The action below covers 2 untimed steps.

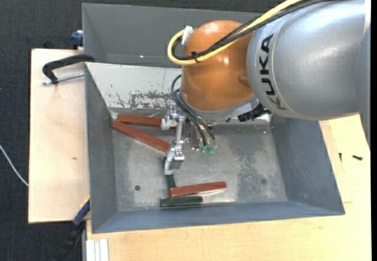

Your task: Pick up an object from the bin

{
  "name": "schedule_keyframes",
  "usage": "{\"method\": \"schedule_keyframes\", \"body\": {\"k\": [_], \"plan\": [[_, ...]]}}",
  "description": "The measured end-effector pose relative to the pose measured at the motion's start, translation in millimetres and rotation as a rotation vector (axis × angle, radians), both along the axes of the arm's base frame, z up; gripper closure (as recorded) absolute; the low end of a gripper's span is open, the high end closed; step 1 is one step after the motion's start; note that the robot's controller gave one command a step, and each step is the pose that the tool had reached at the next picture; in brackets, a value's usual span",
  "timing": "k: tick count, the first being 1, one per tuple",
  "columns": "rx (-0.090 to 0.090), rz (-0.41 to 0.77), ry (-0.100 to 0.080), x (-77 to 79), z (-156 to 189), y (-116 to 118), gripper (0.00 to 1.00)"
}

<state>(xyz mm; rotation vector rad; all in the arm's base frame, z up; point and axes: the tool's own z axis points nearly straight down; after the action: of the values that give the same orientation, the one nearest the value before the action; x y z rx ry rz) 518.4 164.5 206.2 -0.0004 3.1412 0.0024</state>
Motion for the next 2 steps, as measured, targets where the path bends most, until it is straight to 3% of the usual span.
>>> {"method": "schedule_keyframes", "body": {"k": [1,2], "plan": [[0.001,-0.115,-0.003,41.7,-67,0,0.0],[0.001,-0.414,0.001,44.1,-134,32,0.0]]}}
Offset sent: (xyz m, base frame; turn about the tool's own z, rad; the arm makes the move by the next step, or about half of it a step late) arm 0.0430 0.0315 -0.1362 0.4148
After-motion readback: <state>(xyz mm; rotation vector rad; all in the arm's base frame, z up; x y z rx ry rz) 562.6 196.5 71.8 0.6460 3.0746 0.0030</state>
